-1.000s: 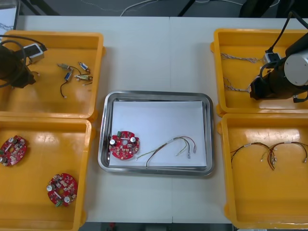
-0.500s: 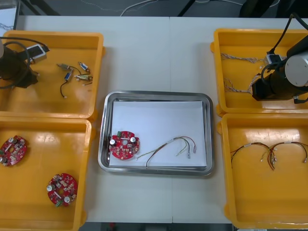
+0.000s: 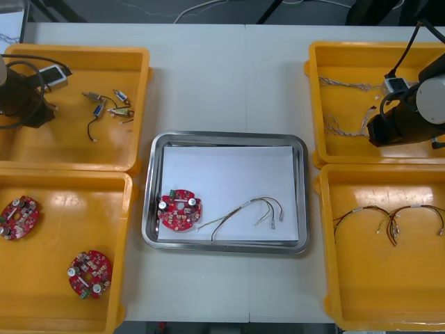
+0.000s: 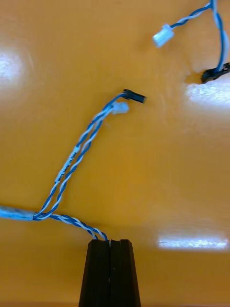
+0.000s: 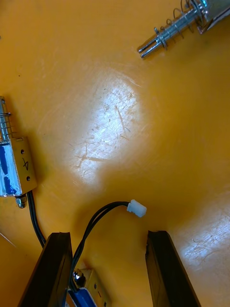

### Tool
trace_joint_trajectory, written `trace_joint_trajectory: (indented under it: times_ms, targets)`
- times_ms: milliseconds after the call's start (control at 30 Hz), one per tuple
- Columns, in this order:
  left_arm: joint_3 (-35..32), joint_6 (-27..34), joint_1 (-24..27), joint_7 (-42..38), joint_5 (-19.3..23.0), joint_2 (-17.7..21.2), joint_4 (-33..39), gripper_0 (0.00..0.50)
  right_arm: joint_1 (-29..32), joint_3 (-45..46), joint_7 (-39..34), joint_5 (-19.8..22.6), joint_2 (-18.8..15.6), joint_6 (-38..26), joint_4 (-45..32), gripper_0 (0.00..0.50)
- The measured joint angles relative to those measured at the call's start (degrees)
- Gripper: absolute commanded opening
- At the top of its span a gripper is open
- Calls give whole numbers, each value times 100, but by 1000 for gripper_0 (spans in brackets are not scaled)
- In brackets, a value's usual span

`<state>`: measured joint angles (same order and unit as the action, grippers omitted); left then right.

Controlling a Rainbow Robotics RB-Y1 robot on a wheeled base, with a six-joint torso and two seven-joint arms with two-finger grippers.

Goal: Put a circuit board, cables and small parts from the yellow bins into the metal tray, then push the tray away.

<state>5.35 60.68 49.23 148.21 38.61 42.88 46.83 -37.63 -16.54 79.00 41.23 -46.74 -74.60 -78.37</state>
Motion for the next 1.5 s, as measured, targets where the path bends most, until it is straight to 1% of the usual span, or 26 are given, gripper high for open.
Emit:
trace_joint_trajectory:
  times_ms: [300, 367, 400, 433, 467, 500, 533, 567, 600, 633, 667, 700, 733, 767, 800, 900, 1033, 1200, 1267, 1500]
  targets:
    - [0, -85, 176, 0, -9, -8, -341, 443, 0, 0, 0, 96, -290, -2, 245, 0]
    - [0, -143, 221, 0, -13, -13, -416, 415, 0, 0, 0, 116, -328, 11, 337, 1]
    - [0, -160, 233, 0, -15, -15, -434, 394, 0, 0, 0, 124, -344, 32, 379, 26]
    - [1, -168, 238, 0, -17, -18, -440, 366, 0, 0, 0, 128, -359, 57, 413, 65]
    - [1, -175, 239, 0, -20, -20, -441, 344, 0, 0, 0, 131, -370, 83, 434, 125]
    - [1, -182, 239, 0, -23, -21, -443, 319, 0, 0, 0, 132, -375, 98, 449, 261]
    - [1, -190, 239, 0, -25, -23, -448, 294, 0, 0, 0, 134, -378, 107, 460, 359]
    - [1, -207, 239, 0, -27, -25, -461, 269, 0, 0, 0, 137, -378, 111, 467, 412]
    - [2, -227, 239, 0, -27, -27, -479, 217, 0, 0, 0, 138, -378, 111, 468, 479]
    - [2, -248, 239, 0, -27, -29, -495, 178, 0, 0, 0, 141, -378, 111, 468, 500]
    - [2, -264, 239, 0, -27, -30, -512, 155, 0, 0, 1, 145, -378, 112, 468, 500]
    - [2, -279, 239, 0, -27, -33, -528, 109, 0, 0, 1, 154, -379, 112, 468, 500]
    - [2, -285, 239, 0, -27, -38, -539, 84, 0, 1, 1, 168, -379, 111, 469, 500]
    - [2, -290, 239, 0, -27, -41, -546, 29, 0, 2, 1, 186, -379, 109, 469, 500]
    - [2, -294, 239, 0, -27, -43, -552, 0, 0, 6, 0, 206, -379, 101, 469, 500]
    - [2, -298, 239, 0, -27, -46, -570, 0, -1, 55, 0, 244, -379, -109, 465, 500]
    - [2, -299, 240, 0, -26, -47, -574, 0, -30, 231, 0, 223, -374, -606, 410, 500]
    - [2, -276, 243, 0, 13, -47, -575, 0, -240, 318, -55, -99, -303, -1135, 300, 500]
    - [2, -193, 254, 0, 56, -47, -575, 0, -377, 318, -252, -188, -232, -1272, 300, 500]
    - [2, 360, 286, 0, 265, -47, -496, 0, -739, 318, -1434, -625, 163, -1580, 300, 500]
